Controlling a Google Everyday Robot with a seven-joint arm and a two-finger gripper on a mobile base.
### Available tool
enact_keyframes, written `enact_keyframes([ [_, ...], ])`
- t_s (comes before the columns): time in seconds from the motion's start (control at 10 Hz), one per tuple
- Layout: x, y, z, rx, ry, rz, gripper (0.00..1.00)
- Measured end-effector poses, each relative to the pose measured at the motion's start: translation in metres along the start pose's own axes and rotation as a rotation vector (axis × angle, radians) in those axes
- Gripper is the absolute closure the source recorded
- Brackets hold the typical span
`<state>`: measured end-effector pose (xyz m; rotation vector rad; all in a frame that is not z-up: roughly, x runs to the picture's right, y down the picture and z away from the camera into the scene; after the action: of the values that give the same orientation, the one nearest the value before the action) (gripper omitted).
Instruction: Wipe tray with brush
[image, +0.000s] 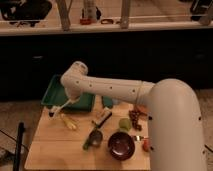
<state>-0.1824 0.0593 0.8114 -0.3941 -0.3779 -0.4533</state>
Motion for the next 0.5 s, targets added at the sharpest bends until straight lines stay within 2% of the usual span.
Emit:
enact_keyframes([
  [0.3,0.006,-0.007,-0.02,0.045,-0.006,0.023,1.0],
  [0.5,0.013,-0.013,-0.032,0.054,-0.003,0.037,1.0],
])
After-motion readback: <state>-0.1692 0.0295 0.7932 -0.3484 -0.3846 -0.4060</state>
